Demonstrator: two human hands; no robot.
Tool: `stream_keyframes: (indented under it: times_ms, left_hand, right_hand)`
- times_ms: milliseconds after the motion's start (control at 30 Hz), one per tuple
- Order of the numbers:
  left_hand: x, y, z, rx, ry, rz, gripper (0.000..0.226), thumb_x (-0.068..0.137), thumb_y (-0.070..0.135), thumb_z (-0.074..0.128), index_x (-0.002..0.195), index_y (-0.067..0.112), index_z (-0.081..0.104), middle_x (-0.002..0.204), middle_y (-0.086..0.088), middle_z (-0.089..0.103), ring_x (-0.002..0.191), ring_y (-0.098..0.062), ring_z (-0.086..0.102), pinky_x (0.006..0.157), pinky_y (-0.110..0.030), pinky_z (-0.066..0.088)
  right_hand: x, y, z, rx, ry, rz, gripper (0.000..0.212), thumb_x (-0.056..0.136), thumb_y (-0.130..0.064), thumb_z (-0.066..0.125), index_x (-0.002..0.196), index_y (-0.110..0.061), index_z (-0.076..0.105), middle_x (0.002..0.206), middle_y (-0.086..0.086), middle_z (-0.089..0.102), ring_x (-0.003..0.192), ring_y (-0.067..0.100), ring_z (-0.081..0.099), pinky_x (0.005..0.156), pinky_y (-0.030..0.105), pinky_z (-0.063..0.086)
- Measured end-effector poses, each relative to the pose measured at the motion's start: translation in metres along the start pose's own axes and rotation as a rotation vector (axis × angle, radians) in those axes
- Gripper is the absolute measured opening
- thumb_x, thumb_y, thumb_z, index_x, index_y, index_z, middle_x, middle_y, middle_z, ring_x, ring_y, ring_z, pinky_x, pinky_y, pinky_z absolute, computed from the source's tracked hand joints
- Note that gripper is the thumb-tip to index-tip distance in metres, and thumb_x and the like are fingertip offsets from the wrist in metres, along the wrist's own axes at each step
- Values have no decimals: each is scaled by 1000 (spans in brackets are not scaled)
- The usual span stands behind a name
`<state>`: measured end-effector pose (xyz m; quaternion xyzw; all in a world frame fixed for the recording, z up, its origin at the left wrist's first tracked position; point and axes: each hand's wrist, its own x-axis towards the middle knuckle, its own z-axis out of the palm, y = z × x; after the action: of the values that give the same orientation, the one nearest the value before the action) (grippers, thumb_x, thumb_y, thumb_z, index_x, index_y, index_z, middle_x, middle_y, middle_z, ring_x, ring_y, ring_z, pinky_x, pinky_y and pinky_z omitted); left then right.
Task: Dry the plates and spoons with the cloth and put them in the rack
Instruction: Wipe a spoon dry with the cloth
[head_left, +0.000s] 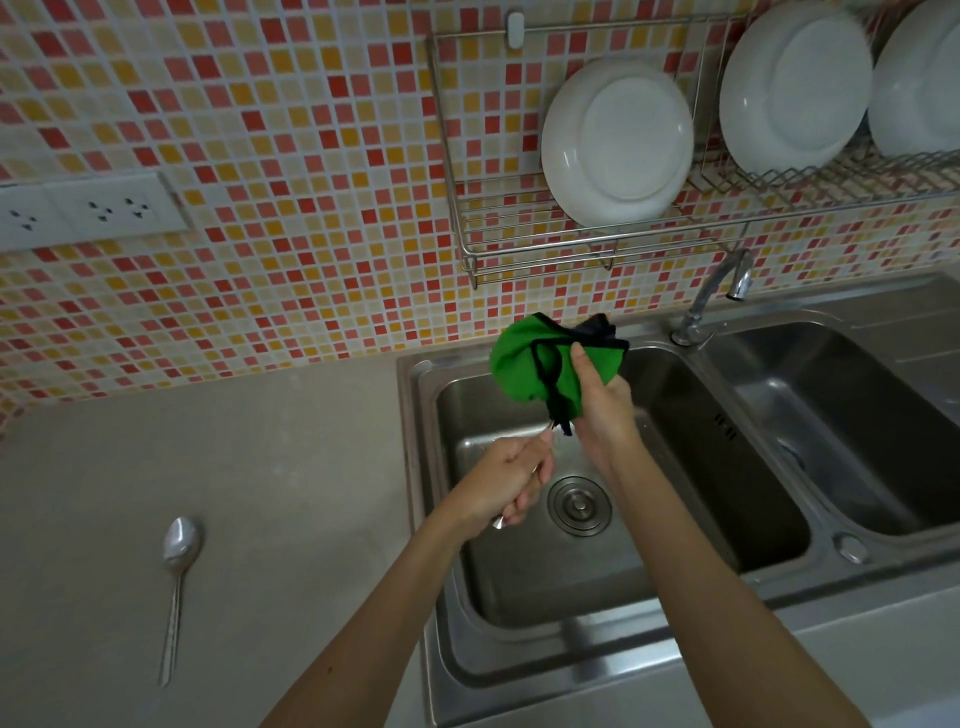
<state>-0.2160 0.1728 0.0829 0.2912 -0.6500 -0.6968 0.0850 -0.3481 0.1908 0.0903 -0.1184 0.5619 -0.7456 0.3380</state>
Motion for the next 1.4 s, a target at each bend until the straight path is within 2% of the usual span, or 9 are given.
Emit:
stream_keyframes:
  times_ms: [167,333,433,667,833,967,1100,1267,1400]
  left_hand:
    - [2,3,1,63,63,18,46,101,34,33,62,12,44,29,7,36,22,-5,26,30,-11,24]
    - [10,7,4,50,173,14,46,102,28,31,61,12,43,28,6,36,22,-4,28,30,-12,23]
    - [3,5,0,-11,90,3,44,102,29,32,62,12,42,29,7,34,23,-3,25,29,-10,23]
    - [4,15,4,56,85,17,46,101,34,34,62,13,43,28,6,35,22,-4,27,29,-11,24]
    - [8,17,4,117,150,58,47,102,28,30,63,11,49,30,3,47,24,-4,42,33,-18,36]
    - [-8,10,-8,47,2,-54,42,102,33,31,78,12,59,61,-1,63,46,-4,59,43,-20,53]
    - [-17,-2,-13,146,-18,1,37,102,27,33,75,14,56,55,6,58,43,0,50,42,-16,46]
    - [-11,-1,1,59,183,79,42,102,16,32,63,13,47,38,8,49,34,1,41,37,-12,34]
    - [-13,-3,0,60,192,-60,40,102,15,31,67,12,51,39,8,55,35,0,48,39,-14,43]
  right_hand:
    - [-11,11,2,-69,78,-19,17,92,-29,56,82,-18,63,87,3,68,91,22,65,90,40,53]
    - [-31,24,2,58,-146,137,21,96,-19,50,87,-4,62,74,7,63,74,19,62,71,31,51]
    - [-25,11,-9,22,-246,140,20,93,-15,54,102,1,61,88,12,67,87,23,64,76,31,52]
    - [-18,6,1,69,-59,76,14,93,-19,55,95,-8,64,90,6,69,85,18,66,82,30,54]
    - [-26,14,7,25,-97,102,23,93,-24,56,79,-8,64,66,3,65,67,18,62,60,27,51]
    - [-11,2,5,87,-20,33,15,93,-20,55,86,-10,64,73,-2,71,81,16,65,82,29,51]
    - [-17,2,10,166,16,53,14,94,-18,53,91,-8,62,84,2,67,81,13,62,79,23,50]
    - [-51,28,9,-107,-148,119,40,93,-35,52,66,-7,52,36,2,48,29,16,46,33,21,39]
    - [-53,34,6,-146,-247,68,32,94,-26,53,68,-7,57,44,0,55,35,16,50,37,24,39]
